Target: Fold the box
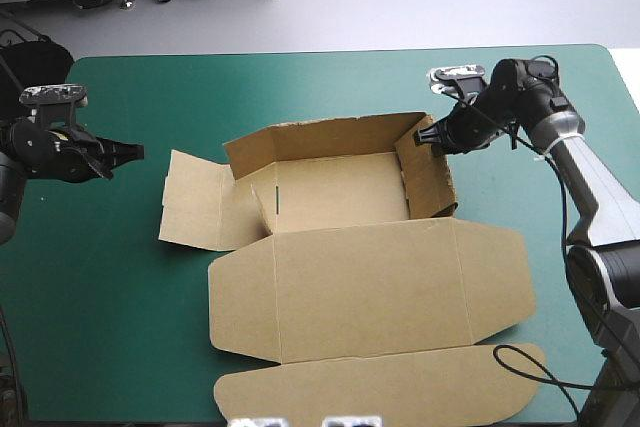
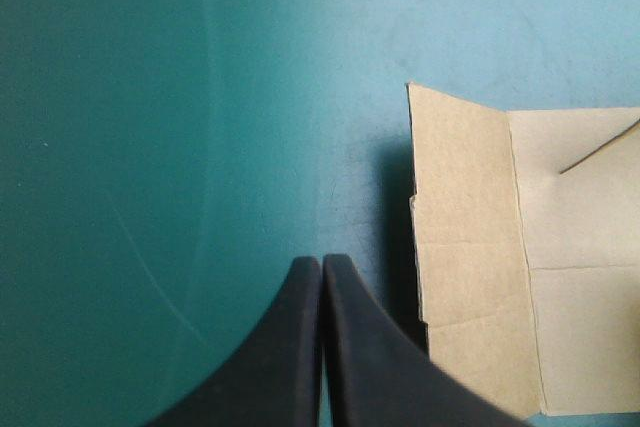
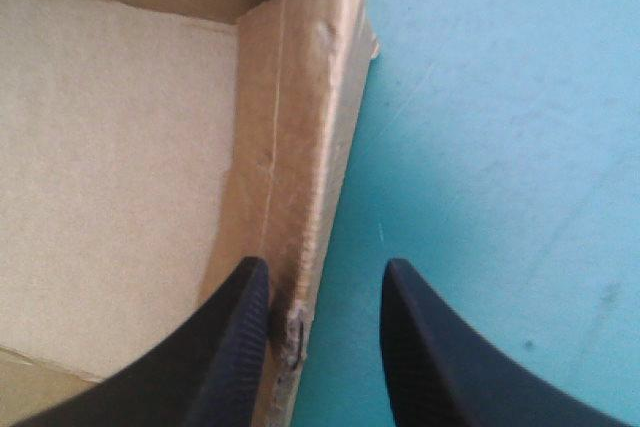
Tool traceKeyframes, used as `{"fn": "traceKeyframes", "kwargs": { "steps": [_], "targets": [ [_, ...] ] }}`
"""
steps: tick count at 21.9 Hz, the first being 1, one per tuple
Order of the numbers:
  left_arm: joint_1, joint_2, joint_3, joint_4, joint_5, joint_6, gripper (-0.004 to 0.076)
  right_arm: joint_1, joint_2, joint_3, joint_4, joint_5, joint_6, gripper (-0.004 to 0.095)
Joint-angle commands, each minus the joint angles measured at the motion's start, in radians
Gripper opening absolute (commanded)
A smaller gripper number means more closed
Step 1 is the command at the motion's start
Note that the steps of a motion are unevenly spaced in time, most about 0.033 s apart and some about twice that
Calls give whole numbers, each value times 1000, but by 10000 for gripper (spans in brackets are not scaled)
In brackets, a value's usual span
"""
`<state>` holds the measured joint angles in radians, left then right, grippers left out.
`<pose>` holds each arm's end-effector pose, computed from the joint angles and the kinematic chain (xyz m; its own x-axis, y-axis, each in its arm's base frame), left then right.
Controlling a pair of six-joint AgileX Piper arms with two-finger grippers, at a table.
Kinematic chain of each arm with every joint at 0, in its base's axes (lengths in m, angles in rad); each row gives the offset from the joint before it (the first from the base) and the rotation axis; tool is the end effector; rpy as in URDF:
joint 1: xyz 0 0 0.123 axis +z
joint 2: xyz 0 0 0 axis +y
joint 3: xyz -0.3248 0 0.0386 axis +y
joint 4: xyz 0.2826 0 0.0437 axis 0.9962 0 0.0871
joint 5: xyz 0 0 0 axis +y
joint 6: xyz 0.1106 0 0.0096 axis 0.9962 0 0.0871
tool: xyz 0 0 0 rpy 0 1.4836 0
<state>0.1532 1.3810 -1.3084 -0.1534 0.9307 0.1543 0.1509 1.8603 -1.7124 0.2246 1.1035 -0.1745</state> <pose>0.3274 0.0368 0.3853 -0.7838 -0.0586 -0.6182 -0.0285 0.9979 -0.0585 0.4511 0.0909 0.3253 -0.8853 -0.2059 -0.4169 -0.2913 0.9444 0.1522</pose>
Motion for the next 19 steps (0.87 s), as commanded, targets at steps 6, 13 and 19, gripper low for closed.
{"fn": "traceKeyframes", "kwargs": {
  "steps": [6, 13, 19],
  "targets": [
    [-1, -36, -25, -16, -27, 0, -9, -2, -76, -254, -7, 145, -1, 361],
    [-1, -30, -25, -12, -17, 0, -9, -2, -114, -188, 20, 145, 122, 361],
    [-1, -25, -25, -12, -19, 0, -9, -2, -112, -91, 17, 145, 68, 361]
  ]
}}
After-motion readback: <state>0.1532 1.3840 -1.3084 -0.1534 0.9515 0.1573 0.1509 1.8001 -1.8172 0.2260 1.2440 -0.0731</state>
